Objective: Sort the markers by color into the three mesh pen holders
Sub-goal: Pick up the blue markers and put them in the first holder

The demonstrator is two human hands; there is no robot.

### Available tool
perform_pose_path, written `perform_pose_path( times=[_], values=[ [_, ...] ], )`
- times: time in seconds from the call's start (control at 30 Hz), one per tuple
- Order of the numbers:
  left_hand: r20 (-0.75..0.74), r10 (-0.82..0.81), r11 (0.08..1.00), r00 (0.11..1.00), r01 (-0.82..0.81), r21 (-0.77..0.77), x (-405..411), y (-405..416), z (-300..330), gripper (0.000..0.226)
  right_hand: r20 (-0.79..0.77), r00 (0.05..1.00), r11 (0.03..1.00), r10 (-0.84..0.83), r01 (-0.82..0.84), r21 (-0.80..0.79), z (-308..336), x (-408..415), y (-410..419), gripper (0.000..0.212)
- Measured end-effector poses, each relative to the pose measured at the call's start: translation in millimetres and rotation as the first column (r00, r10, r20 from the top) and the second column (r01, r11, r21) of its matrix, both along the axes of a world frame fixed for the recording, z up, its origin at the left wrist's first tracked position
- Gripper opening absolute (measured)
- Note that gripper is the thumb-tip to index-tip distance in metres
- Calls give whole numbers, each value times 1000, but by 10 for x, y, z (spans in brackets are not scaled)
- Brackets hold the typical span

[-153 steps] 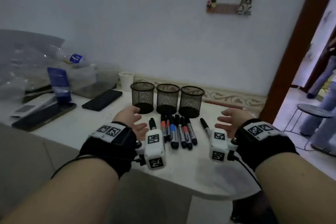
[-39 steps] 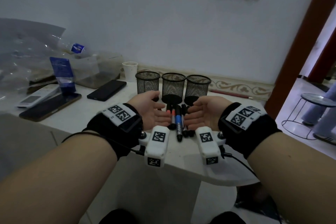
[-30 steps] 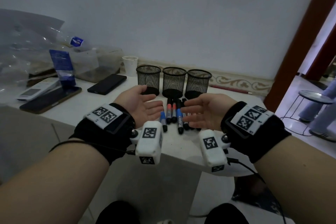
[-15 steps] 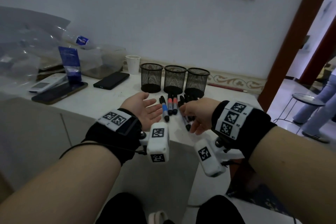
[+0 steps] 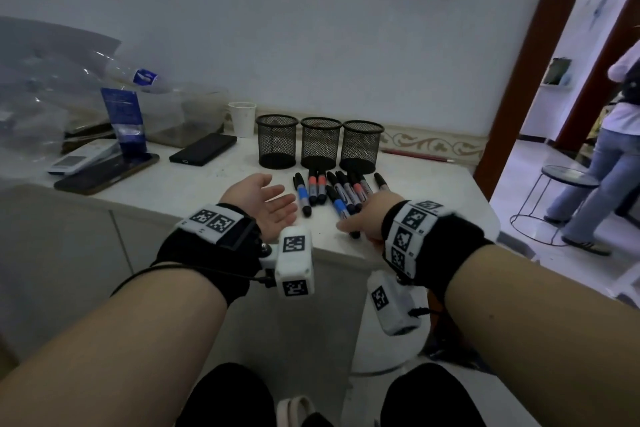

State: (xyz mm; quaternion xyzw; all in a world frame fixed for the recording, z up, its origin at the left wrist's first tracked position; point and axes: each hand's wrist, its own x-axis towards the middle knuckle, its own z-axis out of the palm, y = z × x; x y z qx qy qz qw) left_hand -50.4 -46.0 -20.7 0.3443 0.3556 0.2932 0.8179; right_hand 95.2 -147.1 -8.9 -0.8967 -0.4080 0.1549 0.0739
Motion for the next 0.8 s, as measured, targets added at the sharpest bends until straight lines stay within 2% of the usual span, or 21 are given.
perform_pose_path(
  times=[0.07,0.17,0.3,0.37,0.5,0.67,0.8],
  values=[
    [13,10,1000,1000,-10,-14,-21,6,5,41,37,999,999,-5,7,-43,-21,-6,42,45],
    [12,13,1000,1000,-13,-25,-55,26,17,44,-9,999,999,-43,43,-10,8,-7,33,34],
    [-3,-16,1000,1000,16,2,-118,95,33,34,-239,968,981,-81,119,151,157,-1,-130,24],
    [-22,-36,999,999,37,40,-153,130,51,26,-336,941,964,-39,123,234,252,-1,-182,22],
    [-135,-100,980,986,121,156,-158,150,124,13,-395,914,941,91,50,334,392,-74,-104,18],
    [-302,-152,943,941,230,242,-65,172,179,22,-443,869,920,219,-33,392,321,-181,59,15],
    [-336,-130,935,933,229,273,-41,243,210,24,-513,813,904,276,-39,425,238,-123,174,20]
  ],
)
